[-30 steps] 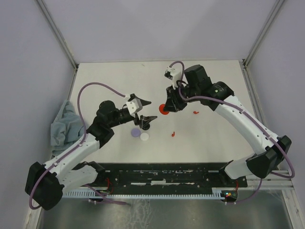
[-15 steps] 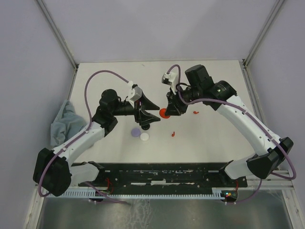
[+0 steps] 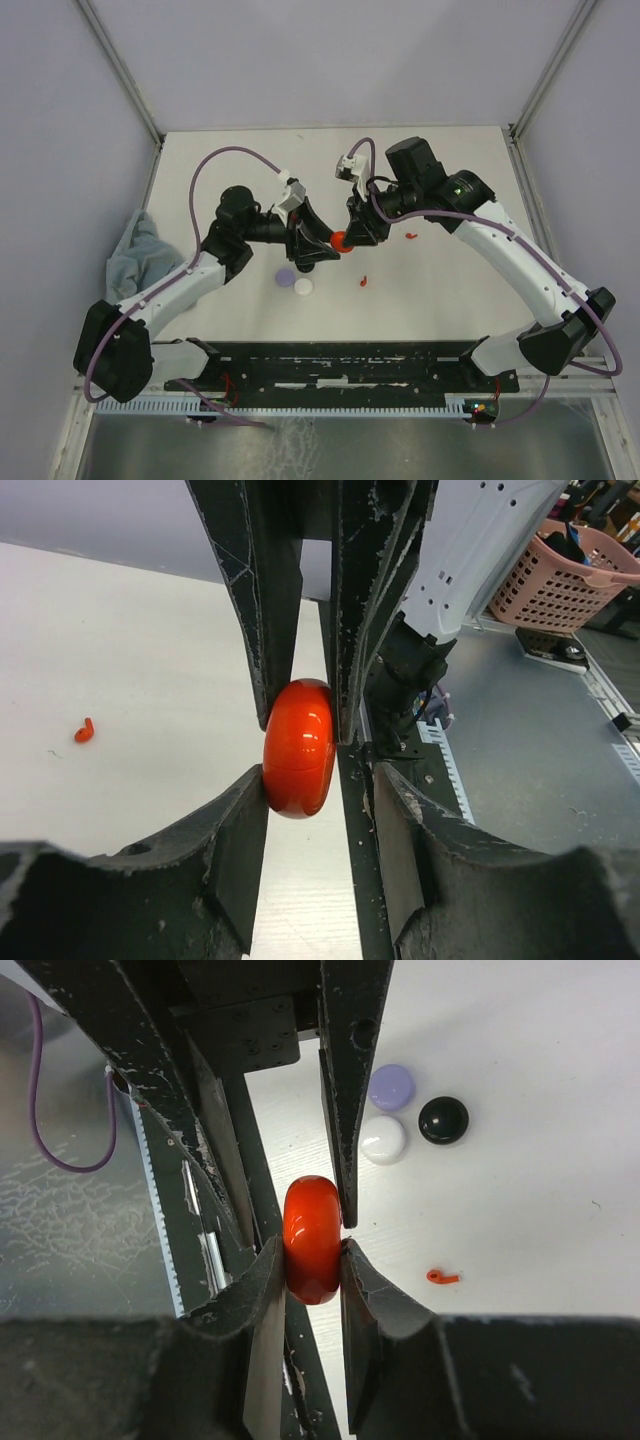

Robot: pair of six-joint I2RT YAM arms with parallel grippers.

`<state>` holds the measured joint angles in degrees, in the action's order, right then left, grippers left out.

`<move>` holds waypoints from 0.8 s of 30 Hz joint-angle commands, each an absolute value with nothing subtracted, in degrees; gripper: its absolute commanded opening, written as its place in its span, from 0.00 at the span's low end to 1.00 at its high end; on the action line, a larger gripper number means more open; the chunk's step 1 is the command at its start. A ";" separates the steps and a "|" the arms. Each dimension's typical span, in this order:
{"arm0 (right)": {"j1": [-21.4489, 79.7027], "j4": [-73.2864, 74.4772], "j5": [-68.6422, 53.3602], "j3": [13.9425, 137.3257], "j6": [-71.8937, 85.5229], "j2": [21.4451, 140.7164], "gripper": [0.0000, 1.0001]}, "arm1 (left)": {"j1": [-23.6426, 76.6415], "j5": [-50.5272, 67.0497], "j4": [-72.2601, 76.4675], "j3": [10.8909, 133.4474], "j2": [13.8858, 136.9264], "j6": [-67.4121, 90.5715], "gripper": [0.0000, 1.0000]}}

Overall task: Insert the wireless bluetooth earbuds into the charging case
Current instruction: Pick up the charging case at the center of the board, then open the charging case.

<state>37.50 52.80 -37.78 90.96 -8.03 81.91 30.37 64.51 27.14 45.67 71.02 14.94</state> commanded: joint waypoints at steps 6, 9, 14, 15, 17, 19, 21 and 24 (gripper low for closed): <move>37.90 49.61 -38.96 92.77 -9.05 79.94 0.16 | 30.92 67.61 29.44 49.23 72.72 18.10 0.45; 38.01 49.38 -38.94 92.80 -8.91 80.07 0.16 | 30.96 68.02 29.43 49.56 73.18 18.10 0.37; 37.99 48.97 -38.72 92.81 -8.79 80.01 0.22 | 30.95 67.46 29.44 49.74 73.72 17.63 0.19; 37.98 48.96 -38.33 92.74 -8.87 79.86 0.25 | 30.96 67.11 29.44 49.68 73.74 17.40 0.16; 37.98 48.77 -36.94 92.44 -8.96 79.58 0.33 | 30.95 66.03 29.13 49.53 73.61 16.57 0.11; 38.03 48.04 -35.15 91.80 -8.82 79.06 0.42 | 30.95 64.11 27.83 49.19 73.36 14.24 0.03; 37.98 47.28 -33.93 90.89 -8.66 78.35 0.48 | 30.90 62.13 26.72 48.36 72.90 12.18 0.03; 37.98 46.24 -32.27 89.79 -8.38 77.50 0.52 | 30.95 61.00 26.72 47.42 71.83 10.26 0.03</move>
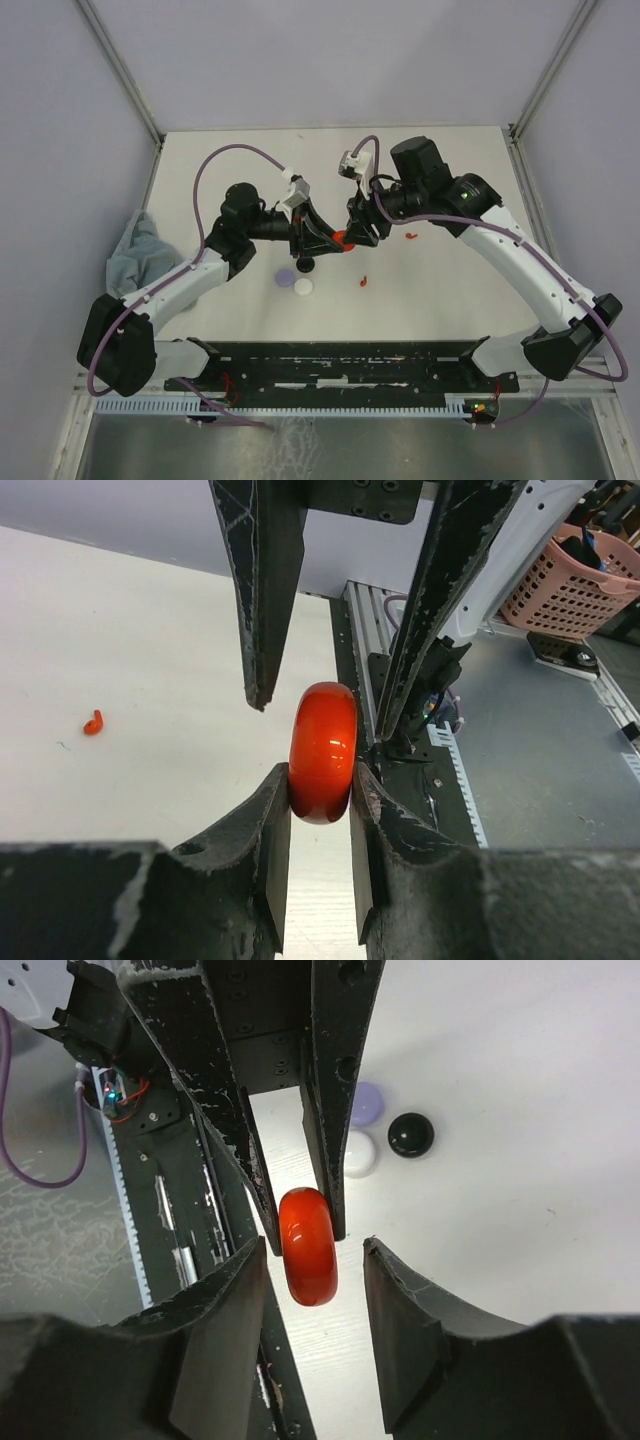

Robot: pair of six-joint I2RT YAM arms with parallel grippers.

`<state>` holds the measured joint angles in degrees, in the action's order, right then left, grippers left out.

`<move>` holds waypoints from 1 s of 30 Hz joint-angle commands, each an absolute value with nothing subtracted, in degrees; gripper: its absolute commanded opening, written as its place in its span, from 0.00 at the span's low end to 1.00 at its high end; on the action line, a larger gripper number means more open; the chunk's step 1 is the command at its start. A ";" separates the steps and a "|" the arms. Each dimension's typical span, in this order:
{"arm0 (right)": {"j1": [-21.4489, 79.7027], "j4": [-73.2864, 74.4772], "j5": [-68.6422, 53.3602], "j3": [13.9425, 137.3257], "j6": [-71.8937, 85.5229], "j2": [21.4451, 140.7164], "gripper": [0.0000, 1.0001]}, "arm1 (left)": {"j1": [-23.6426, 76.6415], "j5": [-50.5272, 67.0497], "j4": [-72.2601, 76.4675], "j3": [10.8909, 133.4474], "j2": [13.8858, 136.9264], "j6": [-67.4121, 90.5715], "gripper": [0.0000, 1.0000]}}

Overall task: Insert the wireless bluetooth earbuds into the charging case
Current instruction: Open the charging case.

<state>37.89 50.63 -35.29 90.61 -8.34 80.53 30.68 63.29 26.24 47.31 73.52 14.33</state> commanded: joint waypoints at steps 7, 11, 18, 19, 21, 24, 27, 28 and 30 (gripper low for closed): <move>38.02 46.14 -31.25 89.04 -8.64 77.15 0.56 | 30.94 60.19 26.72 46.41 69.52 6.75 0.03; 37.97 46.07 -31.93 88.52 -8.44 77.60 0.59 | 30.96 60.06 26.10 46.40 68.94 6.19 0.03; 37.95 44.94 -29.30 88.06 -7.65 78.05 0.61 | 30.94 60.88 25.29 46.50 68.60 5.43 0.03; 37.97 44.72 -28.54 88.07 -7.49 77.91 0.61 | 30.94 61.04 24.33 46.49 68.31 4.47 0.03; 37.94 44.26 -27.55 88.15 -7.22 77.44 0.62 | 31.02 60.89 21.50 46.49 67.56 1.59 0.03; 37.92 43.94 -26.42 88.22 -6.84 76.70 0.64 | 31.09 60.24 16.55 46.66 66.08 -3.30 0.03; 37.95 43.71 -25.13 88.28 -6.32 76.38 0.65 | 31.24 60.08 13.47 46.67 64.84 -6.53 0.03; 37.92 43.76 -24.53 88.32 -6.14 76.39 0.65 | 31.23 60.16 13.08 46.63 64.45 -7.05 0.03; 37.92 43.98 -23.65 88.42 -5.66 76.62 0.65 | 31.30 60.35 12.92 46.33 63.75 -7.56 0.03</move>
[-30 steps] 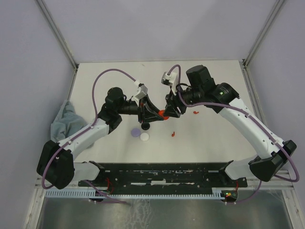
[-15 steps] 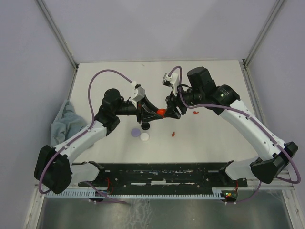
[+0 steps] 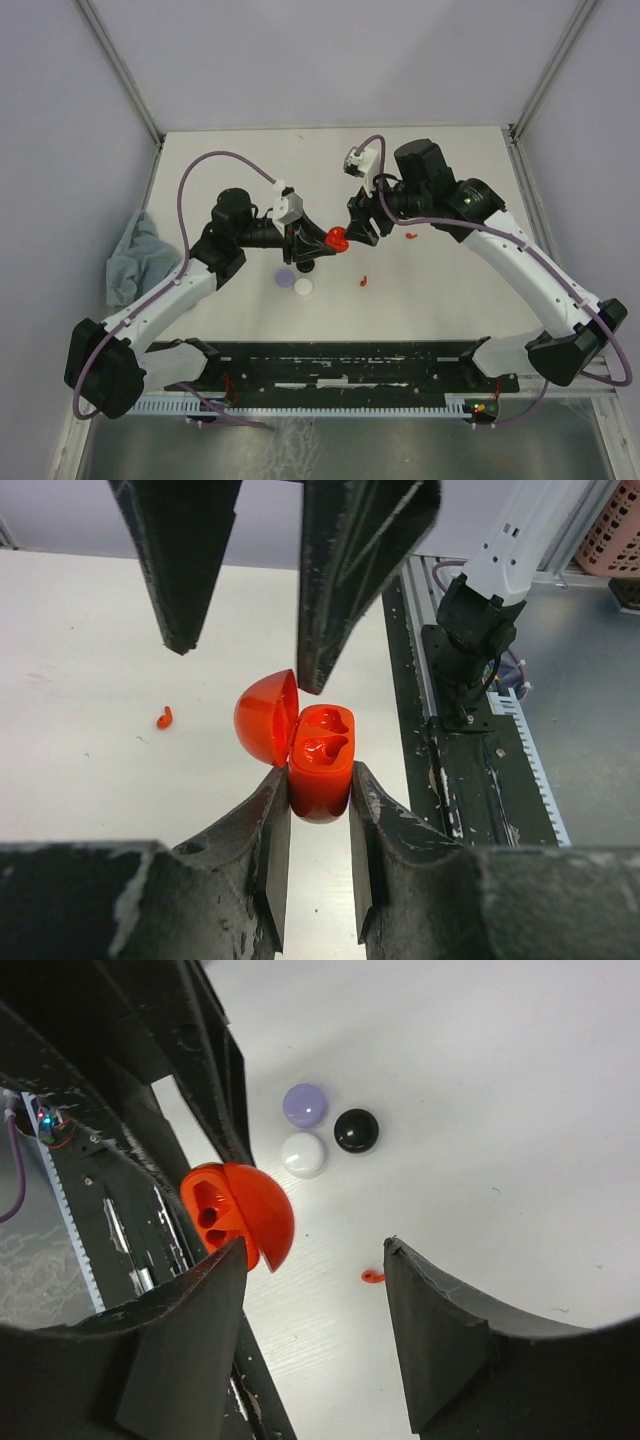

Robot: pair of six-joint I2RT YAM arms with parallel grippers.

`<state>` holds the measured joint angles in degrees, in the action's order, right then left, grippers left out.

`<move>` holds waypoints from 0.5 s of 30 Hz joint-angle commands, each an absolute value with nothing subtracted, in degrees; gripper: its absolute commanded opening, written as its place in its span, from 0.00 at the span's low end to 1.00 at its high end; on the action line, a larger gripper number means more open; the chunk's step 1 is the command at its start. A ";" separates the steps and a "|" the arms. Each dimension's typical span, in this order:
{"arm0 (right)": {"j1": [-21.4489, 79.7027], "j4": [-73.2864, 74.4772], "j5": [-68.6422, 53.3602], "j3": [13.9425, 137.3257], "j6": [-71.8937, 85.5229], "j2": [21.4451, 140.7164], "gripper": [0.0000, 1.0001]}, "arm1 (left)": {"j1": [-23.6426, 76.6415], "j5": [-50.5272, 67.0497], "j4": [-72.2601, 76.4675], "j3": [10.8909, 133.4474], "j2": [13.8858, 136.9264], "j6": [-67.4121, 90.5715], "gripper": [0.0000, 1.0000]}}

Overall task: Insert the wireless bluetooth earbuds into the charging case
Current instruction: Open the charging case.

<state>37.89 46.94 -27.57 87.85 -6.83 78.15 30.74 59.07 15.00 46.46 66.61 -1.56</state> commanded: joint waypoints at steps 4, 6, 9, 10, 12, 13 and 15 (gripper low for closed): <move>37.93 44.61 -21.54 89.17 -4.03 77.25 0.66 | 31.38 59.71 12.96 45.67 62.79 -8.12 0.03; 37.89 45.28 -21.07 89.83 -3.08 77.36 0.66 | 31.43 57.95 12.63 45.40 62.75 -8.05 0.03; 37.96 46.28 -19.16 90.92 -0.53 77.37 0.68 | 31.31 50.22 11.73 45.24 63.12 -6.73 0.03; 37.92 46.72 -17.94 90.96 0.35 77.40 0.69 | 31.29 46.58 11.21 45.26 63.53 -6.04 0.03; 37.93 48.20 -14.35 90.07 2.09 77.55 0.70 | 31.16 39.41 10.18 45.22 64.28 -4.38 0.03; 37.90 49.11 -12.49 89.48 2.90 77.84 0.70 | 31.08 36.10 9.71 45.26 64.66 -3.54 0.03; 37.89 51.04 -8.97 87.89 4.90 78.49 0.70 | 30.69 31.09 9.33 45.20 65.35 -1.59 0.03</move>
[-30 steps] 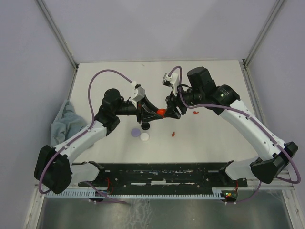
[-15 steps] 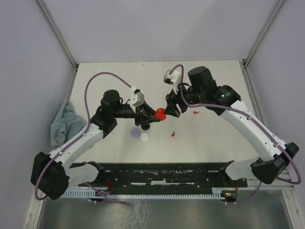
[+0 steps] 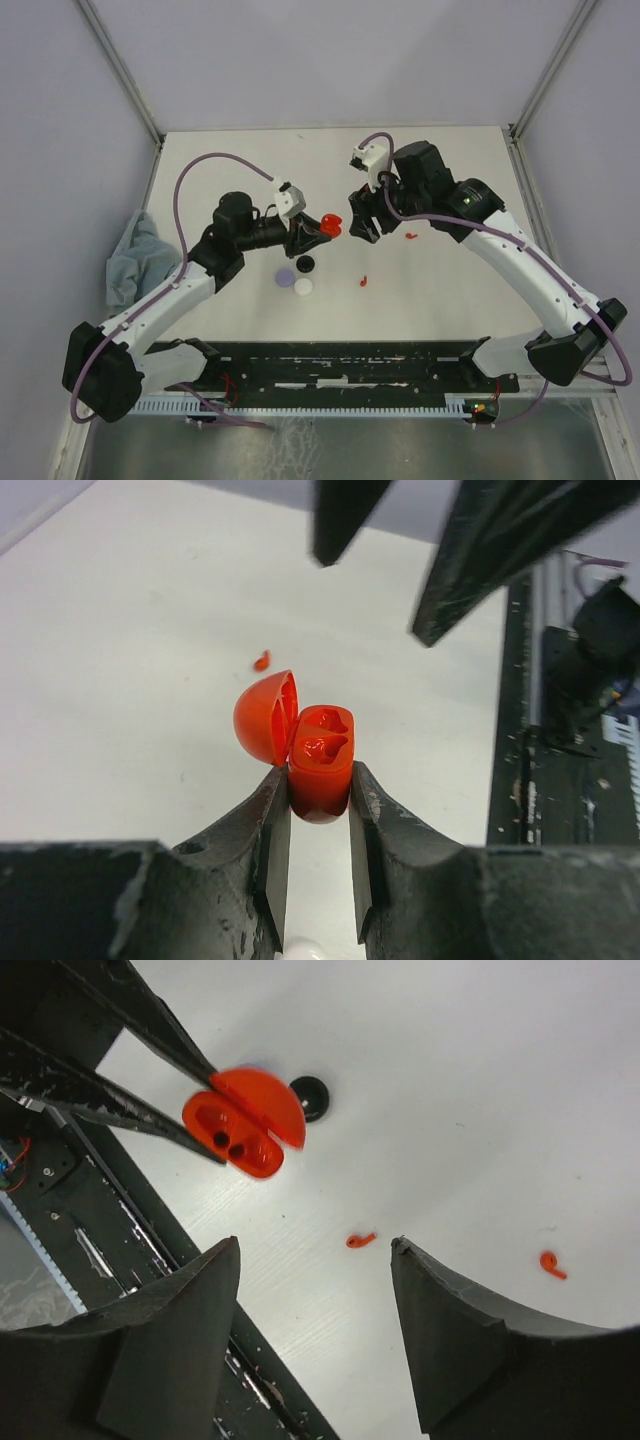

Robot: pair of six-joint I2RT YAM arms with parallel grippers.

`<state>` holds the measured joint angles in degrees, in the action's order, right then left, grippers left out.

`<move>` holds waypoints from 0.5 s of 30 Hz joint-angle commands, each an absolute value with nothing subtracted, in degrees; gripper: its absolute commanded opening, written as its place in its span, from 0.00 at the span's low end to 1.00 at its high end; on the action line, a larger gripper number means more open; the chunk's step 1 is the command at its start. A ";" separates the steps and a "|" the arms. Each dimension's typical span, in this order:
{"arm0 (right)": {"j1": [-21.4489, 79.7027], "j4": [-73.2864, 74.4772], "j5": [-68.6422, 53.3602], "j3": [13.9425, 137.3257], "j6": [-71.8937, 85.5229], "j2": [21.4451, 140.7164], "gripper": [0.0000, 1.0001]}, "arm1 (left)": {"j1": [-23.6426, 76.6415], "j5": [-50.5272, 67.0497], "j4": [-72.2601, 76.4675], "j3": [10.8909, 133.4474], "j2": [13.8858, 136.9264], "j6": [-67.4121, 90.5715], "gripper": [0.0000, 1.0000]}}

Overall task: Insert the wireless bluetooth earbuds into the charging case
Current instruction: Open the charging case, then pick up the earbud from the center of the board.

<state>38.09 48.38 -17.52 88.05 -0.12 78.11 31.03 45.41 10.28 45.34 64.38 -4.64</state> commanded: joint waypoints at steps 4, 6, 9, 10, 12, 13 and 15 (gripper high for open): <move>37.90 52.84 -3.99 83.01 10.05 79.62 0.69 | 29.93 23.29 9.12 44.13 65.10 0.36 0.03; 37.96 51.75 -3.52 79.30 12.19 79.81 0.68 | 29.82 19.97 8.34 43.42 64.60 0.60 0.03; 38.21 48.89 -3.42 73.55 14.98 80.31 0.67 | 29.71 16.78 7.30 42.33 63.39 0.34 0.03; 38.34 48.01 -3.50 71.90 15.64 80.52 0.67 | 29.72 15.90 7.08 41.90 62.82 0.01 0.03; 38.62 46.44 -3.60 69.18 17.06 81.31 0.66 | 29.75 13.71 6.86 41.10 61.75 -0.97 0.03; 38.90 45.60 -3.60 67.95 17.81 81.61 0.66 | 29.71 12.22 6.97 40.67 61.34 -1.52 0.03; 39.32 43.58 -3.44 64.94 19.19 82.59 0.66 | 29.74 9.27 7.92 39.91 60.65 -2.41 0.03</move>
